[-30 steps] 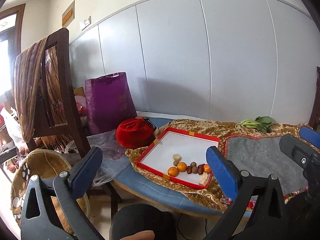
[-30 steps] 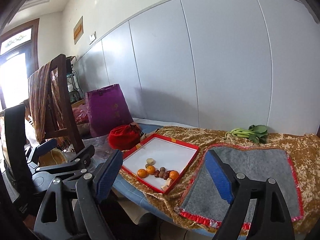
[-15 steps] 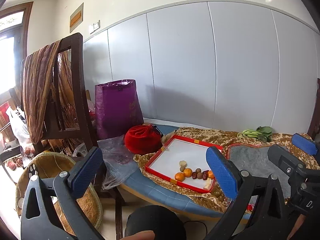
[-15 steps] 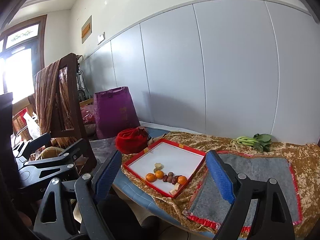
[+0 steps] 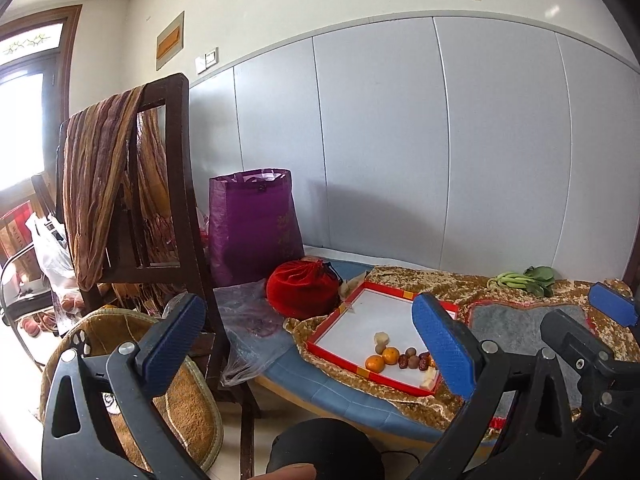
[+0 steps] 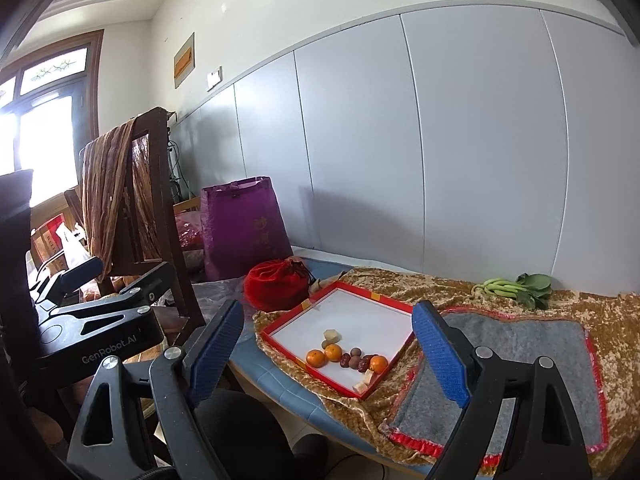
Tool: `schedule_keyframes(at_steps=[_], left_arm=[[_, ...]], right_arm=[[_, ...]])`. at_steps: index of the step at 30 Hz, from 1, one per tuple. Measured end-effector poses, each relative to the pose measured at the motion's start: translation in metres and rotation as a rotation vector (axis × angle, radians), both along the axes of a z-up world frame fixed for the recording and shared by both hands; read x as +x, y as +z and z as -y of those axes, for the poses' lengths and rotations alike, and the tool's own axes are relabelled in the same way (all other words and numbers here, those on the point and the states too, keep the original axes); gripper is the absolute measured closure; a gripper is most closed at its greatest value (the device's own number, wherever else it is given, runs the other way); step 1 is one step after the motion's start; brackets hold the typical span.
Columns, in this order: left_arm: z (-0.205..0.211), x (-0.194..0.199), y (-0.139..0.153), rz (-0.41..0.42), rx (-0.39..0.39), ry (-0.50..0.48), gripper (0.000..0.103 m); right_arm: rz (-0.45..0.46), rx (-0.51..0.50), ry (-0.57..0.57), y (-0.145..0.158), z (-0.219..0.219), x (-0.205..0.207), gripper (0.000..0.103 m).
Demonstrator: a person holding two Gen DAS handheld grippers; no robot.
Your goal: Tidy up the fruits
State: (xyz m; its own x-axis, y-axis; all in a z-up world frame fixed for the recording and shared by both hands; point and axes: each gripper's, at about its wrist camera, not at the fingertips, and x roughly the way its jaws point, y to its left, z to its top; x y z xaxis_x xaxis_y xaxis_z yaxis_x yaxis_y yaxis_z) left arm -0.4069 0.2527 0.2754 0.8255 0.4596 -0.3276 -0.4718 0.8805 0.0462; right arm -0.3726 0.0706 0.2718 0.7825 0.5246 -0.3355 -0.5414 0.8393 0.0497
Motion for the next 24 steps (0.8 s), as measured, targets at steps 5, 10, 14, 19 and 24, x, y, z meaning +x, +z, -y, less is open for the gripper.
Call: schedule_keyframes(at_steps=[5, 10, 14, 19, 24], left_arm=[[-0.002, -0.002, 0.0, 0.003, 0.003, 0.007, 0.0], [-0.004, -0.002, 0.001, 0.005, 0.003, 0.013, 0.0], [-0.006, -0.003, 0.001, 0.011, 0.001, 0.017, 0.0], [-0.008, -0.005, 0.002, 0.019, 0.003, 0.026, 0.0], [-0.008, -0.006, 0.003, 0.026, 0.004, 0.031, 0.0]], right_arm=[[-0.004, -0.01, 0.009, -0.001, -0.005, 0.0, 0.016], [0.013, -0.024, 0.012, 0.0, -0.009, -0.004, 0.016], [0.015, -0.022, 0.019, 0.001, -0.012, -0.006, 0.015], [0.022, -0.021, 0.022, 0.004, -0.015, -0.007, 0.015], [0.029, -0.023, 0.024, 0.005, -0.016, -0.007, 0.015]])
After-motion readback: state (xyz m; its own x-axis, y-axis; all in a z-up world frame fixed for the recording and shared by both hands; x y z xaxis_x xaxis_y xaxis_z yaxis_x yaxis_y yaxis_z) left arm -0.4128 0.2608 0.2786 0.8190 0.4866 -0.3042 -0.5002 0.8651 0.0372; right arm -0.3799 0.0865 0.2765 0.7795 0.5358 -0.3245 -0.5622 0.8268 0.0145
